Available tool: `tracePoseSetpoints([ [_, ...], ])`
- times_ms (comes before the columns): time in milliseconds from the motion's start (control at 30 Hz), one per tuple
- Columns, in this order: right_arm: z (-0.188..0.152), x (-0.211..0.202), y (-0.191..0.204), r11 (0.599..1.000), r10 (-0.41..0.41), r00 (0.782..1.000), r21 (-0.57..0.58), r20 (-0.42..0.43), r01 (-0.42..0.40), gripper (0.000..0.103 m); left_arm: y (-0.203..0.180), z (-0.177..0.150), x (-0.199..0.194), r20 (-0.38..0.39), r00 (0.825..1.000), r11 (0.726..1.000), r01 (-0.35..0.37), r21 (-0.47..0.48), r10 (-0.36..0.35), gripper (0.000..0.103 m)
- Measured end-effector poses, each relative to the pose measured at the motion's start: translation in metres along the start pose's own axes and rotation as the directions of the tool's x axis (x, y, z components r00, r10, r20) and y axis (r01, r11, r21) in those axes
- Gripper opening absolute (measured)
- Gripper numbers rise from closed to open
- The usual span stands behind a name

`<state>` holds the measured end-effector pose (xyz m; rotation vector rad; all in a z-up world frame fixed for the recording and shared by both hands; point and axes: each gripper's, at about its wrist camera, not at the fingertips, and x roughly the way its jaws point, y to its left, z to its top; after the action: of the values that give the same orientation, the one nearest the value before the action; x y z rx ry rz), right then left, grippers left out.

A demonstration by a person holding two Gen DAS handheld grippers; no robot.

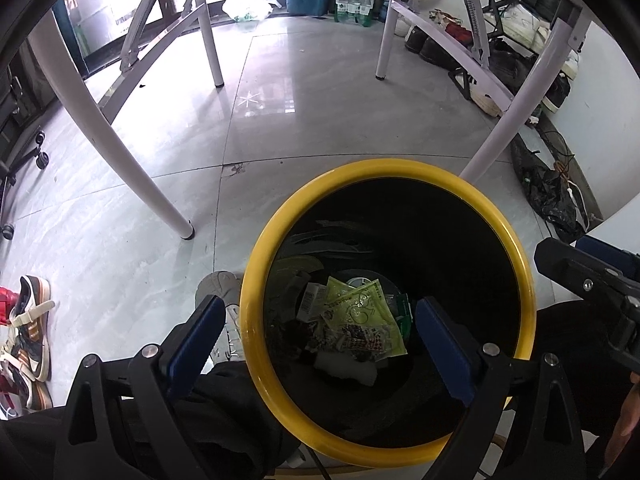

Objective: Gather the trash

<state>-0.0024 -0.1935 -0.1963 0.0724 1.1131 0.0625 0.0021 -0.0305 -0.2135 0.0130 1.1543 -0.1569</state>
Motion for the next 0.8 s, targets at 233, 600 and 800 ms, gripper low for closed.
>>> tracePoseSetpoints([
  [233,0.0,-0.004,-0.002,1.0,-0.015,1.0,0.013,0.014,0.015,0.08,-0.003,0.0,0.0,-0.002,1.0,1.0,-0.018,0.002,0.018,0.093],
  [600,0.0,0.006,-0.009,0.994,-0.107,0.994,0.02,-0.022,0.107,0.095,-0.006,0.003,-0.016,0.117,0.986,0.992,-0.125,0.016,0.122,0.093],
  [800,-0.001,0.007,-0.016,0.989,-0.141,0.99,0.04,-0.029,0.142,0.096,-0.007,0.002,-0.012,0.121,0.973,0.98,-0.199,0.004,0.197,0.093],
])
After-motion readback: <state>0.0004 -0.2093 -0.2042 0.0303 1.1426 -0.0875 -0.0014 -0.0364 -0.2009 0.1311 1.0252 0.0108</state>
